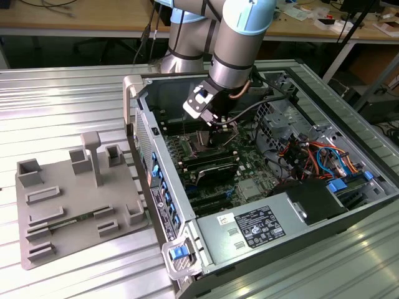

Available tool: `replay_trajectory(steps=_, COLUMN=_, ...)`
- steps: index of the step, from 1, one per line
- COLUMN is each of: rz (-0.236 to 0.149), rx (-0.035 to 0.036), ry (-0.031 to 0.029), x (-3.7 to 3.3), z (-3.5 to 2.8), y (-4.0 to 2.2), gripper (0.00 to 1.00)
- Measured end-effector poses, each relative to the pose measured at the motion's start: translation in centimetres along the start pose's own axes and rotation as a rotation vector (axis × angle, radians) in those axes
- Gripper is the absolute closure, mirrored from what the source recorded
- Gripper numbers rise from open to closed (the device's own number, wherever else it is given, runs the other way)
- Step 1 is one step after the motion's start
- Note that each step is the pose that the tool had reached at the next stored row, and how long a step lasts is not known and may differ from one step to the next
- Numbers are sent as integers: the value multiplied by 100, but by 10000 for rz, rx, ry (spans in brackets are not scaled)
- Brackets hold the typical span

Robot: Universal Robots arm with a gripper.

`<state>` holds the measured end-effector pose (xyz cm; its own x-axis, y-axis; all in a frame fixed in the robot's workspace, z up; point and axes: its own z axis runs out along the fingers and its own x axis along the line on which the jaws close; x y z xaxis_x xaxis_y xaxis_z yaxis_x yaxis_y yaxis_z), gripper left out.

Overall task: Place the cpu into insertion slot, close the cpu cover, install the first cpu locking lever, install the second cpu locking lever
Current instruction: 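Place the cpu into insertion slot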

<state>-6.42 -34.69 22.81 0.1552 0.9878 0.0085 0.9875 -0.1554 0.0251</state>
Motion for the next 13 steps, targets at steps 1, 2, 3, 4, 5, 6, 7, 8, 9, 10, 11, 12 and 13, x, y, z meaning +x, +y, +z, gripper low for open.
replay_trajectory(steps=1, rz=14, rx=0, ry=0, x=0, z=0, y=0, gripper=45)
replay_trajectory(steps=2, rz=31, rx=0, ry=-1, x=0, z=0, y=0, gripper=45)
replay_trajectory(steps=3, rz=38, rx=0, ry=-1, x=0, z=0, y=0, gripper=45)
replay_trajectory(steps=4, rz=46, rx=0, ry=-1, x=0, z=0, y=0, gripper=45)
replay_trajectory(steps=5, rz=61, rx=-1, ry=-1, x=0, z=1, y=0, gripper=45)
replay_trajectory(steps=6, rz=68, rx=-1, ry=-1, x=0, z=1, y=0, gripper=45)
replay_trajectory(steps=7, rz=84, rx=-1, ry=-2, x=0, z=1, y=0, gripper=45)
replay_trajectory(steps=8, rz=101, rx=-1, ry=-2, x=0, z=1, y=0, gripper=45)
replay_trajectory(steps=9, rz=116, rx=-1, ry=-2, x=0, z=1, y=0, gripper=45)
replay_trajectory(steps=10, rz=131, rx=-1, ry=-3, x=0, z=1, y=0, gripper=45)
replay_trajectory(steps=11, rz=139, rx=-1, ry=-3, x=0, z=1, y=0, gripper=45)
replay_trajectory(steps=12, rz=147, rx=-1, ry=-4, x=0, z=1, y=0, gripper=45)
replay_trajectory(steps=13, rz=172, rx=-1, ry=-4, x=0, z=1, y=0, gripper=45)
